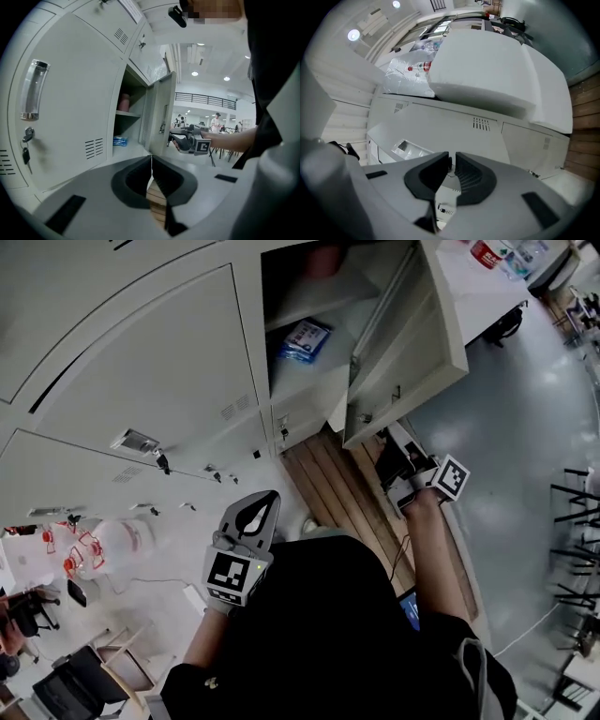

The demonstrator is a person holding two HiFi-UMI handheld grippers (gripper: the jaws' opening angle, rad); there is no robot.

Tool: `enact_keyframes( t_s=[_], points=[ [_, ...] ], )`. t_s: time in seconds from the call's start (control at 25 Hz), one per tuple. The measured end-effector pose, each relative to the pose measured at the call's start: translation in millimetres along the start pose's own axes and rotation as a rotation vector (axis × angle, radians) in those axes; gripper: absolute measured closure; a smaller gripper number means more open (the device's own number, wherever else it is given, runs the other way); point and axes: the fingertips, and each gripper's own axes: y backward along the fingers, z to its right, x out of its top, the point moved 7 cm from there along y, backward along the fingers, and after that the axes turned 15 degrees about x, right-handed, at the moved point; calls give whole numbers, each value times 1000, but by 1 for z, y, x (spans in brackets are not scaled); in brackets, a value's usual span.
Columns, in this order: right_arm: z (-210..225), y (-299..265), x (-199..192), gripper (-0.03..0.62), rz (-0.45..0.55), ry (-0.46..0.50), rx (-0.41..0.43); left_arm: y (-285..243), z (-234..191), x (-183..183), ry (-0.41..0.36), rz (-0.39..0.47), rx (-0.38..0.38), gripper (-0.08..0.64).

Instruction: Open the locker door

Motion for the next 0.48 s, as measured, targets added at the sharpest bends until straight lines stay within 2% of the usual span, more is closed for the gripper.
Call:
enact_keyframes(
  t_s=[0.48],
  points=[
    [-7, 74, 76, 531, 272, 94, -5, -21, 34, 9, -47, 6, -70, 537]
  ],
)
